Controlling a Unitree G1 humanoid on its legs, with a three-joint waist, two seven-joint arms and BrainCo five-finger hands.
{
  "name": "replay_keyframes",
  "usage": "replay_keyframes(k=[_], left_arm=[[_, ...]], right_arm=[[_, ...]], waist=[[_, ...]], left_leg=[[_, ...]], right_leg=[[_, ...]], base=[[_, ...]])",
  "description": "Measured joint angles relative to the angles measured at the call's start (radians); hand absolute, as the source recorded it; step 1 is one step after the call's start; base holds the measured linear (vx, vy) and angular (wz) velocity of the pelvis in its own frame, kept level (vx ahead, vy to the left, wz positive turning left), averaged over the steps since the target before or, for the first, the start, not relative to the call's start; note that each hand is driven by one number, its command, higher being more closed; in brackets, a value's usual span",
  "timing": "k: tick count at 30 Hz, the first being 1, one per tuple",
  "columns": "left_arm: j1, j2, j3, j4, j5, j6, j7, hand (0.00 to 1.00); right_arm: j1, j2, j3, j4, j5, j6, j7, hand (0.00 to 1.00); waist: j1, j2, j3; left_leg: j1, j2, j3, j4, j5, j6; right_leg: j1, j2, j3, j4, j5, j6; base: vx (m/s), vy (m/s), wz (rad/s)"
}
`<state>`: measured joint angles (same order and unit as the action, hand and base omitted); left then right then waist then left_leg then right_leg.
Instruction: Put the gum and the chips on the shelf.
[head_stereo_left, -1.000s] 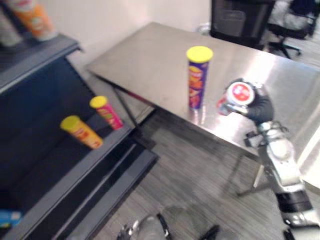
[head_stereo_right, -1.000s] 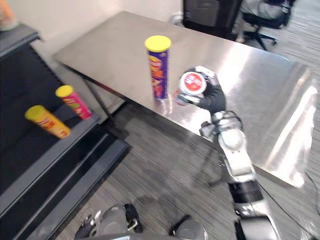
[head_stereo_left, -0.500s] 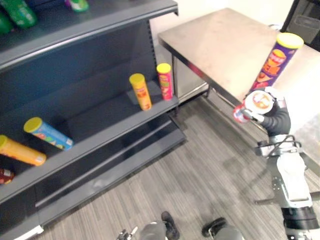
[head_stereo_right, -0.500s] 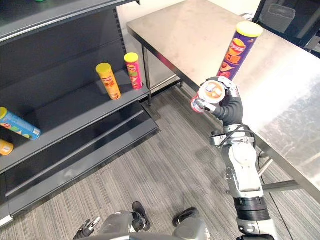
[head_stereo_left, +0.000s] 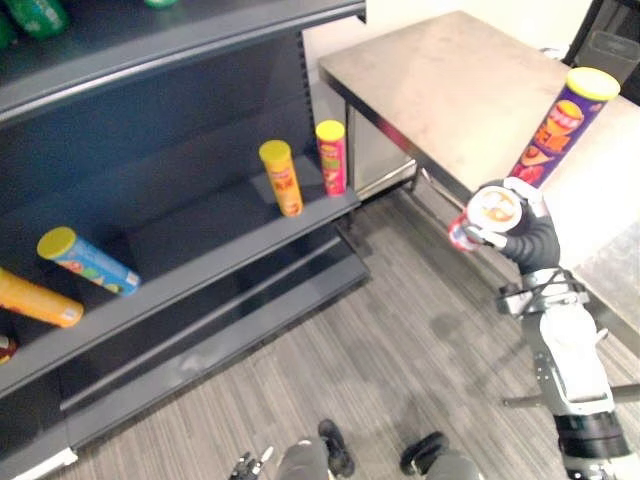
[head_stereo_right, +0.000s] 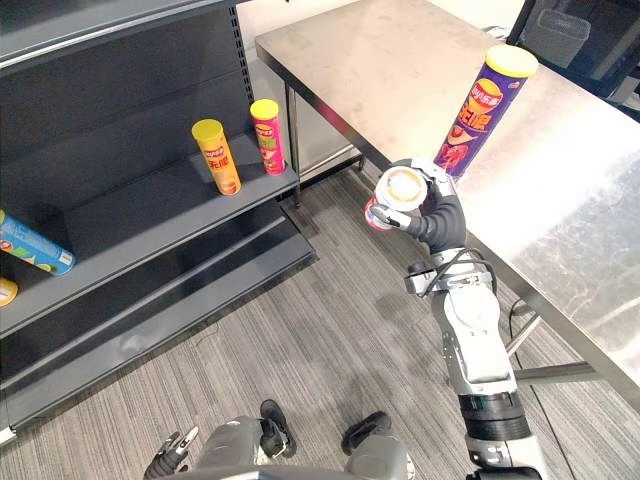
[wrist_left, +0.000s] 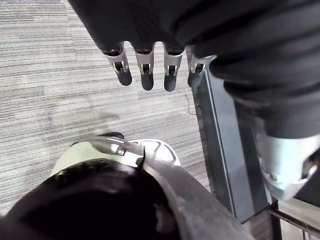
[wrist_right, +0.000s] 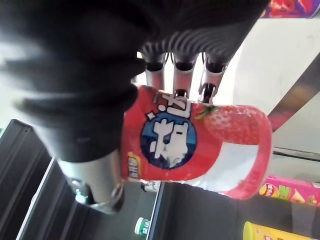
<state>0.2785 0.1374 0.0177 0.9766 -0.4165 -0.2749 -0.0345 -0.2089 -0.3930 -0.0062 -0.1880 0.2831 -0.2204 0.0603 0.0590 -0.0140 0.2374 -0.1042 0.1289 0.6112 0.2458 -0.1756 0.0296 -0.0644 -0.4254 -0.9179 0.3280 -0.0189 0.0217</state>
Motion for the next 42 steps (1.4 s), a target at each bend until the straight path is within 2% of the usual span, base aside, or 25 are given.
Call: replay_keyframes(k=[3,7,11,12,14,15,16,19,21,23,27,29,30,31,32,33,34,35,36,39,42], left_arm=[[0.0,-0.005,0.018,-0.002,-0.006,0.0,-0.019,0.0],[0.002,-0.007,0.038,-0.006,-0.046,-0.006,-0.049,0.0],[0.029,-0.011,0.041,-0.031,-0.09,-0.006,-0.059,0.0],[0.032,-0.009,0.049,-0.031,-0.088,-0.003,-0.059,0.0],[0.032,-0.008,0.056,-0.043,-0.085,0.001,-0.057,0.0],[0.032,-0.007,0.044,-0.061,-0.079,0.001,-0.056,0.0],[0.03,0.007,0.025,-0.071,-0.073,0.001,-0.056,0.0],[0.017,0.028,0.005,-0.07,-0.068,0.026,-0.052,0.0],[0.009,0.029,-0.014,-0.07,-0.069,0.046,-0.049,0.0],[-0.001,0.029,-0.024,-0.07,-0.073,0.049,-0.044,0.0],[0.005,0.024,-0.029,-0.069,-0.083,0.053,-0.015,0.0],[0.005,0.018,-0.031,-0.068,-0.082,0.055,-0.013,0.0],[0.005,0.018,-0.031,-0.068,-0.081,0.054,-0.013,0.0],[0.003,0.016,-0.033,-0.068,-0.081,0.047,-0.013,0.0],[-0.005,0.018,-0.026,-0.069,-0.081,0.035,-0.013,0.0],[-0.004,0.037,-0.007,-0.07,-0.08,0.027,-0.014,0.0],[-0.014,0.049,-0.003,-0.069,-0.08,0.018,-0.009,0.0],[-0.029,0.041,-0.002,-0.06,-0.081,0.021,-0.004,0.0],[-0.028,0.043,-0.009,-0.063,-0.079,0.017,-0.001,0.0],[-0.029,0.026,-0.048,-0.067,-0.078,0.013,-0.007,0.0],[-0.029,0.031,-0.058,-0.069,-0.071,0.013,-0.011,0.0]], right_arm=[[-0.029,0.0,0.031,0.001,0.0,0.0,0.032,1.0],[-0.053,0.001,0.095,0.009,0.0,0.0,0.078,1.0],[-0.061,0.024,0.154,0.01,0.0,0.004,0.104,1.0],[-0.06,0.032,0.169,0.01,0.0,0.008,0.107,1.0],[-0.05,0.047,0.172,0.009,0.0,0.01,0.116,1.0],[-0.029,0.054,0.17,0.007,-0.002,0.01,0.111,1.0],[0.002,0.063,0.172,-0.001,-0.009,0.014,0.099,1.0],[0.049,0.06,0.173,-0.03,-0.009,0.016,0.078,1.0],[0.052,0.061,0.178,-0.04,-0.007,-0.002,0.071,1.0],[0.06,0.061,0.18,-0.039,-0.007,-0.01,0.062,1.0],[0.051,0.062,0.187,-0.038,0.033,-0.034,0.064,1.0],[0.034,0.062,0.204,-0.032,0.05,-0.045,0.066,1.0],[0.035,0.062,0.208,-0.031,0.051,-0.046,0.065,1.0],[0.036,0.062,0.214,-0.023,0.051,-0.046,0.066,1.0],[0.036,0.072,0.216,-0.009,0.053,-0.048,0.065,1.0],[0.035,0.088,0.214,-0.005,0.058,-0.051,0.065,1.0],[0.026,0.097,0.198,0.005,0.074,-0.055,0.062,1.0],[0.024,0.103,0.189,0.015,0.076,-0.057,0.06,1.0],[0.024,0.102,0.2,0.043,0.078,-0.053,0.059,1.0],[0.046,0.098,0.196,0.056,0.077,-0.053,0.054,1.0],[0.059,0.098,0.188,0.06,0.069,-0.053,0.056,1.0]], waist=[[0.002,-0.004,0.0],[0.031,-0.024,0.008],[0.047,-0.033,0.013],[0.058,-0.041,0.011],[0.056,-0.046,0.011],[0.048,-0.038,0.014],[0.034,-0.033,0.015],[0.03,-0.048,0.006],[0.031,-0.04,0.007],[0.027,-0.019,0.003],[0.039,-0.014,-0.004],[0.04,-0.012,-0.006],[0.039,-0.008,-0.008],[0.033,-0.001,-0.011],[0.027,-0.032,-0.005],[0.025,-0.071,-0.004],[0.02,-0.022,-0.017],[0.03,-0.025,-0.007],[0.034,-0.028,-0.006],[0.006,-0.021,-0.004],[0.006,-0.022,-0.004]], left_leg=[[0.001,-0.012,-0.022,0.0,0.001,0.002],[-0.001,-0.026,-0.043,0.035,-0.012,0.016],[-0.023,-0.015,-0.094,0.164,-0.104,0.042],[-0.033,-0.023,-0.114,0.19,-0.126,0.05],[-0.05,-0.057,-0.187,0.199,-0.141,0.062],[-0.059,-0.077,-0.257,0.194,-0.132,0.078],[-0.068,-0.105,-0.335,0.18,-0.119,0.076],[-0.069,-0.174,-0.415,0.141,-0.094,0.072],[-0.068,-0.212,-0.46,0.149,-0.076,0.101],[-0.068,-0.232,-0.488,0.157,-0.072,0.108],[-0.043,-0.251,-0.54,0.14,-0.068,0.113],[-0.025,-0.256,-0.569,0.093,-0.045,0.116],[-0.018,-0.256,-0.577,0.074,-0.034,0.107],[-0.005,-0.254,-0.597,0.036,-0.009,0.053],[-0.026,-0.269,-0.614,0.045,0.004,-0.074],[-0.054,-0.275,-0.59,0.101,-0.02,-0.06],[-0.079,-0.108,-0.493,0.16,-0.096,0.021],[-0.083,-0.121,-0.487,0.177,-0.099,0.03],[-0.084,-0.134,-0.481,0.166,-0.067,0.01],[-0.063,-0.161,-0.476,0.07,-0.006,-0.002],[-0.044,-0.168,-0.465,-0.028,0.031,-0.006]], right_leg=[[0.002,-0.024,0.0,0.038,0.0,0.0],[0.011,-0.07,0.0,0.097,0.0,0.0],[0.057,-0.108,0.004,0.16,0.0,-0.001],[0.058,-0.12,0.03,0.178,0.002,0.001],[0.028,-0.118,0.184,0.221,0.036,-0.052],[-0.014,-0.063,0.376,0.253,0.008,-0.042],[-0.029,0.016,0.52,0.254,-0.042,0.014],[-0.087,0.098,0.666,0.241,-0.078,0.052],[-0.134,0.146,0.743,0.218,-0.082,0.058],[-0.147,0.184,0.798,0.178,-0.082,0.058],[-0.11,0.188,0.781,0.142,-0.089,0.062],[-0.106,0.207,0.752,0.12,-0.096,0.051],[-0.105,0.219,0.745,0.113,-0.097,0.049],[-0.105,0.252,0.727,0.096,-0.104,0.037],[-0.105,0.25,0.73,0.059,-0.097,0.022],[-0.106,0.211,0.732,0.052,-0.077,0.032],[-0.104,0.245,0.696,0.075,-0.123,0.068],[-0.105,0.245,0.694,0.086,-0.14,0.068],[-0.095,0.225,0.674,0.072,-0.144,0.065],[-0.048,0.192,0.611,0.007,-0.144,0.065],[-0.04,0.186,0.588,-0.021,-0.143,0.065]], base=[[0.07,0.041,0.22],[0.03,0.04,0.22],[-0.01,0.09,0.39],[-0.05,0.148,0.55],[-0.04,0.158,0.95],[0.01,0.126,1.62],[0.03,0.112,1.77],[0.12,0.064,1.57],[0.13,0.077,1.06],[0.12,0.058,0.89],[0.1,-0.003,0.51],[0.04,-0.048,0.23],[0.01,-0.072,0.28],[-0.01,-0.084,0.47],[-0.03,-0.101,0.55],[-0.05,-0.164,0.65],[-0.02,-0.145,0.41],[-0.02,-0.114,0.35],[-0.01,-0.048,0.52],[-0.05,-0.045,0.66],[-0.09,-0.047,0.32]])
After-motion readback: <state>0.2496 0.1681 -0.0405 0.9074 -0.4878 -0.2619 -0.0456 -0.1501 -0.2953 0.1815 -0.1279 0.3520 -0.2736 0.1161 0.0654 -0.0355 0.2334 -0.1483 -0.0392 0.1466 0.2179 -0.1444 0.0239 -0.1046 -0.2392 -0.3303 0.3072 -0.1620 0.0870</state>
